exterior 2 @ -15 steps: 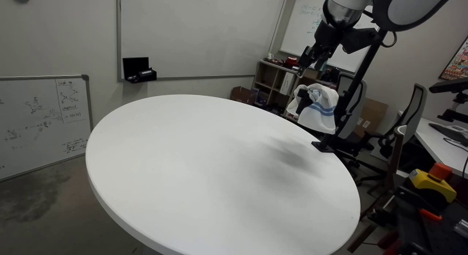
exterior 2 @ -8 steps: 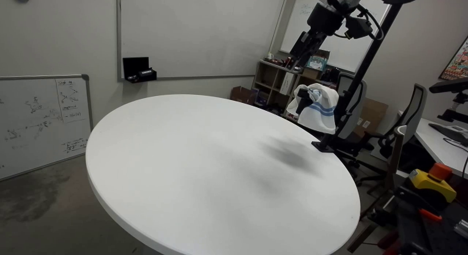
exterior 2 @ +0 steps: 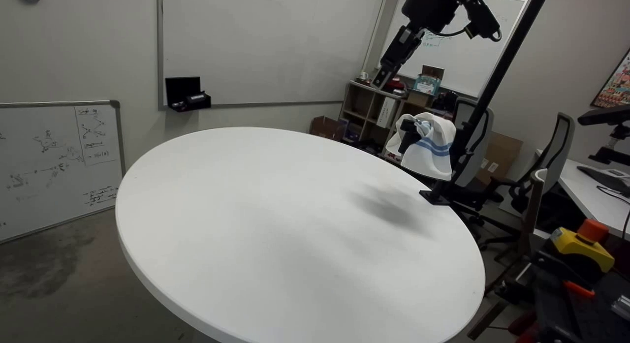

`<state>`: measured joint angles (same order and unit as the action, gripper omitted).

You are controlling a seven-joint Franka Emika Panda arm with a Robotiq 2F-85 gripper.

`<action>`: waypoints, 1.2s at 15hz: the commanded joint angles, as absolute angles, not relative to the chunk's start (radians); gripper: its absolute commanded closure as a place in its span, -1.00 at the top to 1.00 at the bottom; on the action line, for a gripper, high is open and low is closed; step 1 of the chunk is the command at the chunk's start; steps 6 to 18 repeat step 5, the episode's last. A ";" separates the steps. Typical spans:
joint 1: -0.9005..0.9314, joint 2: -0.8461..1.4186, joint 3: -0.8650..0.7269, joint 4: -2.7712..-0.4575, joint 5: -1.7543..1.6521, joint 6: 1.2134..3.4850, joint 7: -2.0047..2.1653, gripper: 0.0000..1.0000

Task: Put the towel on the black rod

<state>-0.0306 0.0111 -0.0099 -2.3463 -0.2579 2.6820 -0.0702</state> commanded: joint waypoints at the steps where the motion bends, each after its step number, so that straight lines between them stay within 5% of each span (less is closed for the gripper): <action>1: -0.008 -0.041 0.001 -2.368 -0.367 2.720 0.103 1.00; 18: -0.007 -0.032 0.009 -2.349 -0.378 2.698 0.121 1.00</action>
